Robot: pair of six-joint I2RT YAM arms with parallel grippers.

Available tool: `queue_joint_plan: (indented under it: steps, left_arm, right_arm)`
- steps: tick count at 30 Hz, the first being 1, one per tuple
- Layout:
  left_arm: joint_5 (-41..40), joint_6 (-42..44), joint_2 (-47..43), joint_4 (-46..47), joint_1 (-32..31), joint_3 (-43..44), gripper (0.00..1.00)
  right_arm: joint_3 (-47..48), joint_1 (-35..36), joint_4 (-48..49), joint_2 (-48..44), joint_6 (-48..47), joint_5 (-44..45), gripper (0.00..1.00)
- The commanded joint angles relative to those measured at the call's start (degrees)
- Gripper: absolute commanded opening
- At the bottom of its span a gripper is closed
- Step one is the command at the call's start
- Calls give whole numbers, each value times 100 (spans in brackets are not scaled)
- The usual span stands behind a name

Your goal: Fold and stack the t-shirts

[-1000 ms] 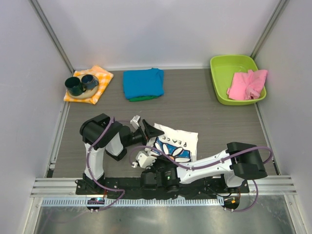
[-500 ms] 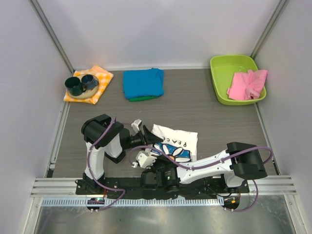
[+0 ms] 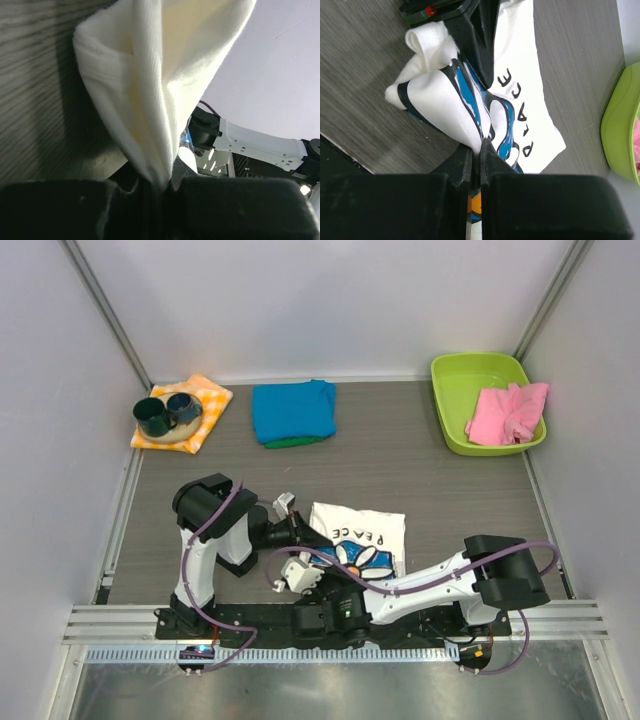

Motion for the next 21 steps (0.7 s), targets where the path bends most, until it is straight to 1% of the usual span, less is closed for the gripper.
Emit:
queue_joint_plan:
  steps: [1,2,3,7,8,9,10,11,13,14,15,16,17,18,19,20,21]
  left_arm:
    - [83,-357,122,-22,-63,196,0]
    - [91,-331,78,-249,-63,327,0]
    - [91,-226,43,-390,-54,389,0]
    - [74,248,-133,-1304,-63,776,0]
    - [48,380,-185,-1802,-54,977,0]
    - [30,512,-282,-2059,-54,1083,0]
    - [4,861,-352,-2349,-54,1197,0]
    - [-40,1030,-414,-2987,-54,1460,0]
    - [-137,1556,-581,-3632,-54,1768,0]
    - [-172,1750,-642,-4253,-54,2092,0]
    - [-225,1909,-747,-4555,-54,2252,0]
    - [-260,2259,-783,-5184,-54,2445,0]
    - [-304,2427,-818,-5539,-54,2873,0]
    - [-330,2568,-836,-5864,-54,3095,0]
    - [-383,2726,-836,-6390,-54,3314,0]
    - [-436,3024,-810,-6725,-46,3778,0]
    - [-506,3192,-784,-7051,-45,4009,0]
  right_arm:
    - [156,282,-466,-119,662,587,43]
    - [165,317,-616,-119,994,702,73]
    - [182,361,-748,-171,1154,791,100]
    - [200,405,-1232,-434,1787,1221,100]
    - [200,397,-1276,-522,2032,1361,100]
    - [200,388,-1285,-619,2113,1406,100]
    - [200,388,-1320,-811,2244,1468,99]
    - [209,388,-1364,-909,2385,1555,100]
    - [209,388,-1390,-1233,2649,1652,100]
    - [200,388,-1408,-1322,2719,1688,100]
    - [131,388,-1339,-1419,2781,1758,100]
    - [104,379,-1286,-1498,2781,1767,100]
    - [77,344,-1259,-1559,2790,1776,100]
    - [42,327,-1250,-1569,2825,1811,100]
    - [16,326,-1250,-1569,2886,1846,100]
    - [7,318,-1259,-1569,2939,1846,100]
    - [-19,318,-1268,-1560,3009,1846,100]
